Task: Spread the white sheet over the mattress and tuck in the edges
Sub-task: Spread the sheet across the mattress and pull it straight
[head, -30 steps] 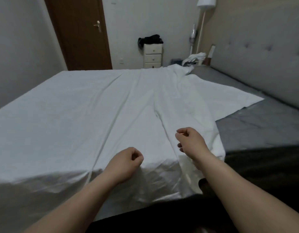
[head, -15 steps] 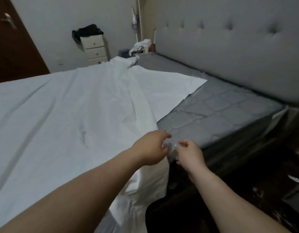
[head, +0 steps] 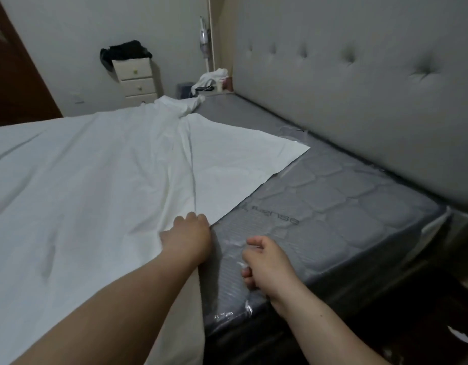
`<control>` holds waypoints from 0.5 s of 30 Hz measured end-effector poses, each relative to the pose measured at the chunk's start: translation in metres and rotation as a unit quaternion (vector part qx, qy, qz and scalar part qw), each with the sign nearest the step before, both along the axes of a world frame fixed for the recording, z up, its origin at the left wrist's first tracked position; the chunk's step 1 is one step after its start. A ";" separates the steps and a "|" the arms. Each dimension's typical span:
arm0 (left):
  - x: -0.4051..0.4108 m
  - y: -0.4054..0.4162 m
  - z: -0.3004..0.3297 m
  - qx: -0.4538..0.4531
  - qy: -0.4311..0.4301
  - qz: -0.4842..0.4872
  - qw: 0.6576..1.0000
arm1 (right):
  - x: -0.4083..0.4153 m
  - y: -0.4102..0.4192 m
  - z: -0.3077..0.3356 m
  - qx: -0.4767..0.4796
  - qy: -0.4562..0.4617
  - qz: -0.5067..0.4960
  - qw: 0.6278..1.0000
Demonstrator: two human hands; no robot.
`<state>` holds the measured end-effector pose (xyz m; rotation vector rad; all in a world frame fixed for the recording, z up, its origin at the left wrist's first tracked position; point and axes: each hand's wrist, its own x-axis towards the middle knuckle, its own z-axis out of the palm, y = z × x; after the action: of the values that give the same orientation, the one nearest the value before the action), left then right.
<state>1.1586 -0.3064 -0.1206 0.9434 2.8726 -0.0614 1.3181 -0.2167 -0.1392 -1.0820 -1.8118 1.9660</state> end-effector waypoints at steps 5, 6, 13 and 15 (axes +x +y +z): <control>-0.015 -0.004 0.004 -0.033 0.032 0.043 0.998 | -0.026 0.024 -0.014 -0.016 -0.025 0.049 0.998; -0.016 -0.004 0.004 -0.038 0.053 0.035 0.997 | -0.029 0.026 -0.013 -0.023 -0.024 0.060 0.998; -0.005 0.000 0.020 -0.045 0.151 -0.070 0.985 | -0.029 0.037 -0.004 -0.118 0.036 0.018 0.992; 0.005 0.002 0.031 -0.011 0.136 -0.109 0.985 | -0.024 0.037 0.002 -0.139 0.044 -0.010 0.989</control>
<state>1.1636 -0.3048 -0.0893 1.3375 2.9848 -0.2588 1.2942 -0.1802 -0.1374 -1.0666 -1.5076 2.2646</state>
